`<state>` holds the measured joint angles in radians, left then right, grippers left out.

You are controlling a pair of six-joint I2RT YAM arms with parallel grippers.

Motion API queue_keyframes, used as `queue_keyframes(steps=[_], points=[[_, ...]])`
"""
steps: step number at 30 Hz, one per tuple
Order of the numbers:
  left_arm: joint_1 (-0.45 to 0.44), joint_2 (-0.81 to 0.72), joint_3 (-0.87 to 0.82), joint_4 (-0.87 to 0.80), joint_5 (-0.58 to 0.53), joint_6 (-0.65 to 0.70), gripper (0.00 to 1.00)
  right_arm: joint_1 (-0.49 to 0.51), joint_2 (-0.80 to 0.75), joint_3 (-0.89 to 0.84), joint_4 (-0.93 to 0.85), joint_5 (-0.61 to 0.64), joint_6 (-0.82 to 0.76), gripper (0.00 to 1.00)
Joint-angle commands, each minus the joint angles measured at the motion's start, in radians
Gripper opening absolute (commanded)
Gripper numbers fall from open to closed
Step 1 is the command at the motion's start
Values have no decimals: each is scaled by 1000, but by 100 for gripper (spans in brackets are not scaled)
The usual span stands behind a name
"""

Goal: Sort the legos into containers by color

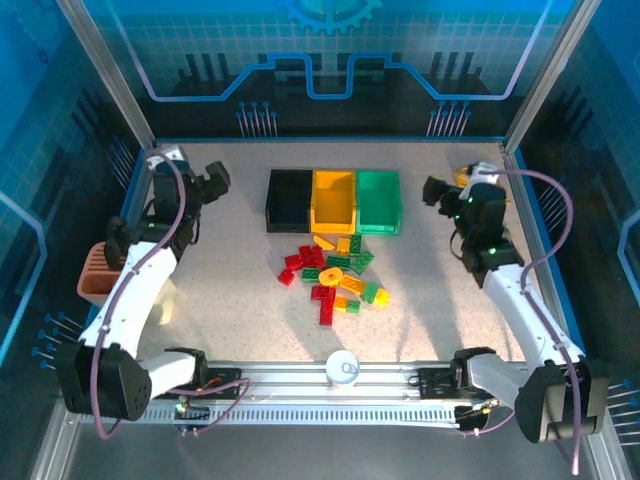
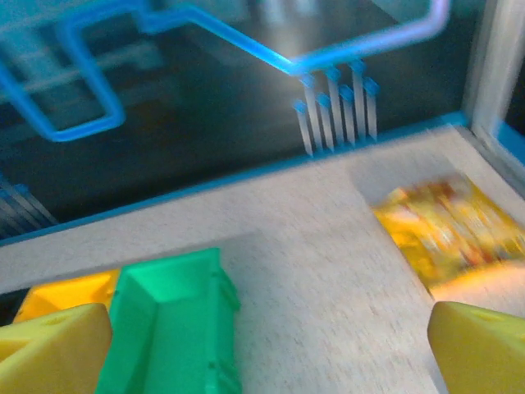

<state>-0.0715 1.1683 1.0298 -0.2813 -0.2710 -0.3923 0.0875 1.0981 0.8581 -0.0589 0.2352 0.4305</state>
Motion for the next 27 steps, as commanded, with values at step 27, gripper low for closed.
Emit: queue_keyframes(steps=[27], points=[[-1004, 196, -252, -178, -38, -452, 77, 550, -159, -215, -525, -58, 229, 90]])
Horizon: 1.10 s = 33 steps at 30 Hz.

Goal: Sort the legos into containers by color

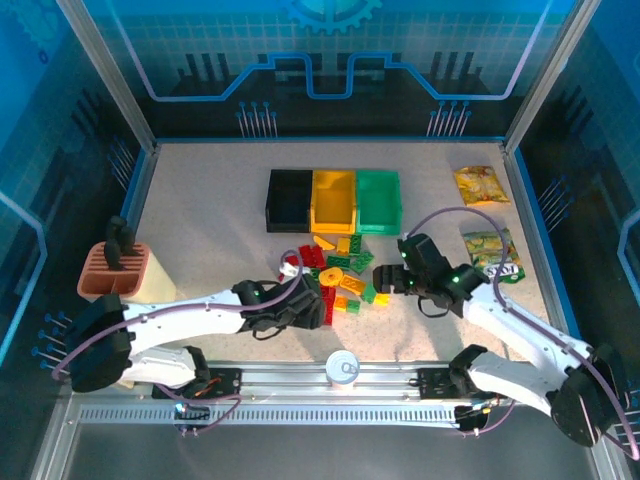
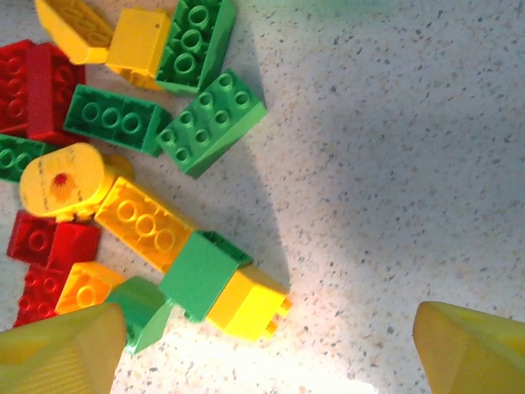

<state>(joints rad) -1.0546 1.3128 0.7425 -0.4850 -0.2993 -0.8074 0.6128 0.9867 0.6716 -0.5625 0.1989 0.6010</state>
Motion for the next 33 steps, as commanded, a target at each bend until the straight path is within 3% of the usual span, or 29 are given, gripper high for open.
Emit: queue_keyframes(steps=[1, 8, 19, 33], points=[[-23, 74, 52, 22, -4, -36, 77, 31, -58, -36, -32, -23, 66, 89], [-31, 203, 137, 36, 11, -14, 75, 73, -103, -37, -108, 8, 92, 87], [-31, 350, 237, 11, 21, -48, 69, 102, -154, -76, -82, 3, 107, 86], [-41, 353, 193, 3, 9, -95, 52, 103, -53, -88, 31, -16, 94, 85]])
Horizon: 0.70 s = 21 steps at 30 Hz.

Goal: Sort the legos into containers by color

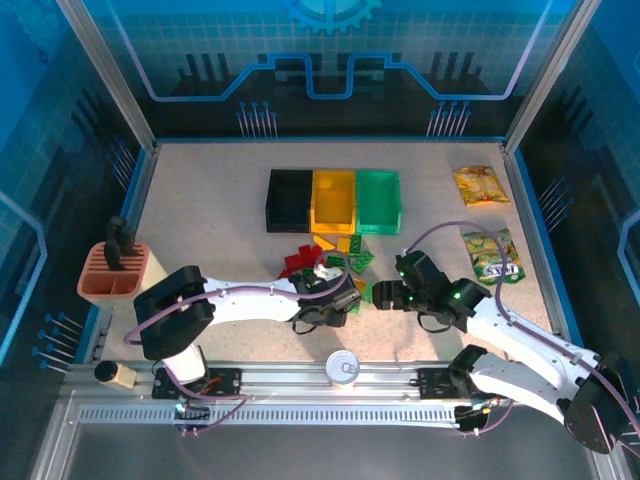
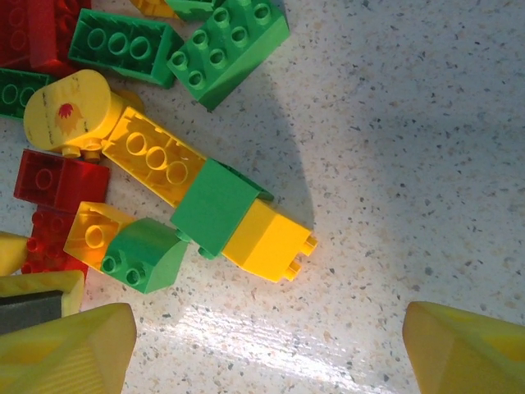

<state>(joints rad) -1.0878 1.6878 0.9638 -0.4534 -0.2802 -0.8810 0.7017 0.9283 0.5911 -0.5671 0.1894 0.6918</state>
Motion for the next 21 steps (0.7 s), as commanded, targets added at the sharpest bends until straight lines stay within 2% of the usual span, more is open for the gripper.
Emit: queue_keyframes(steps=[1, 6, 13, 21], points=[[-7, -25, -35, -27, -15, -20, 51, 14, 9, -1, 31, 1, 2, 85], [-11, -18, -34, -36, -23, -12, 49, 14, -7, -11, 41, 3, 22, 85], [-15, -53, -44, -52, -62, 1, 31, 15, -30, -26, 40, 11, 39, 85], [-12, -326, -108, -93, -140, 18, 27, 14, -55, -69, 42, 38, 60, 84]])
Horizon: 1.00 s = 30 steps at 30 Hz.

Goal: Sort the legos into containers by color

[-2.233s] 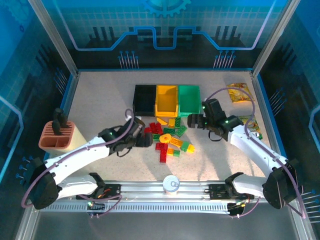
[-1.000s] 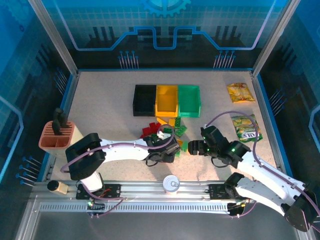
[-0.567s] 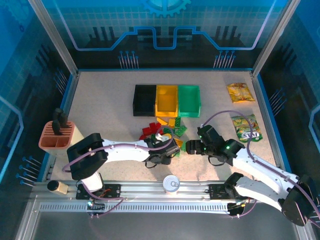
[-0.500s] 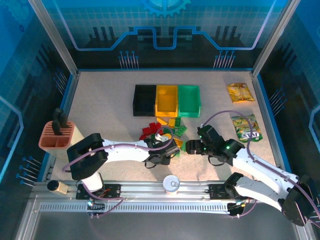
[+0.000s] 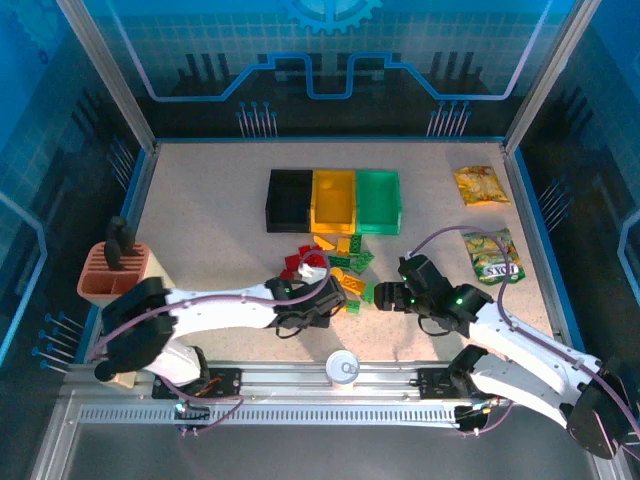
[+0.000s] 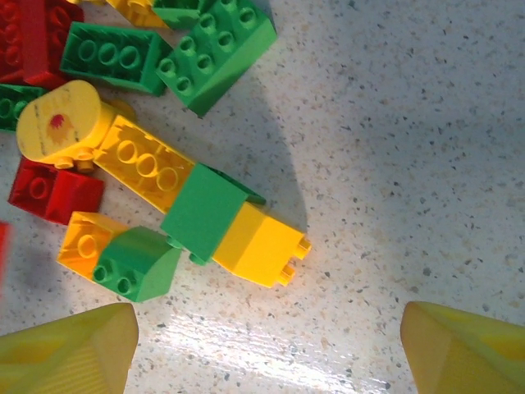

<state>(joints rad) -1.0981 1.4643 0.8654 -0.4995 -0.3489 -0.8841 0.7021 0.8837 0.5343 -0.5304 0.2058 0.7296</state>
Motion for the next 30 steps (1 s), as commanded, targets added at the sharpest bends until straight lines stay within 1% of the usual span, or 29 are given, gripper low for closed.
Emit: queue_keyframes(steps=[1, 4, 6, 11, 13, 17, 20, 25, 30], points=[[11, -133, -5, -57, -84, 36, 27, 13, -7, -12, 8, 18, 22, 84], [89, -216, 6, -68, -67, 90, 27, 14, 14, -9, 14, 12, 22, 84], [163, -252, 13, -59, -38, 137, 27, 16, 27, -8, 18, 2, 28, 84], [333, -235, 90, -43, 27, 257, 27, 19, 27, -17, 25, -8, 36, 83], [403, -190, 143, -39, 50, 305, 27, 21, 19, -23, 26, -8, 37, 83], [545, -52, 275, -13, 129, 371, 27, 21, -1, -37, 26, -16, 43, 83], [618, 83, 410, -32, 141, 415, 27, 23, -13, -52, 27, -22, 50, 83], [705, 316, 633, -88, 179, 455, 27, 27, -36, -66, 32, -34, 62, 83], [737, 479, 790, -144, 176, 485, 28, 30, -43, -58, 24, -30, 51, 83]])
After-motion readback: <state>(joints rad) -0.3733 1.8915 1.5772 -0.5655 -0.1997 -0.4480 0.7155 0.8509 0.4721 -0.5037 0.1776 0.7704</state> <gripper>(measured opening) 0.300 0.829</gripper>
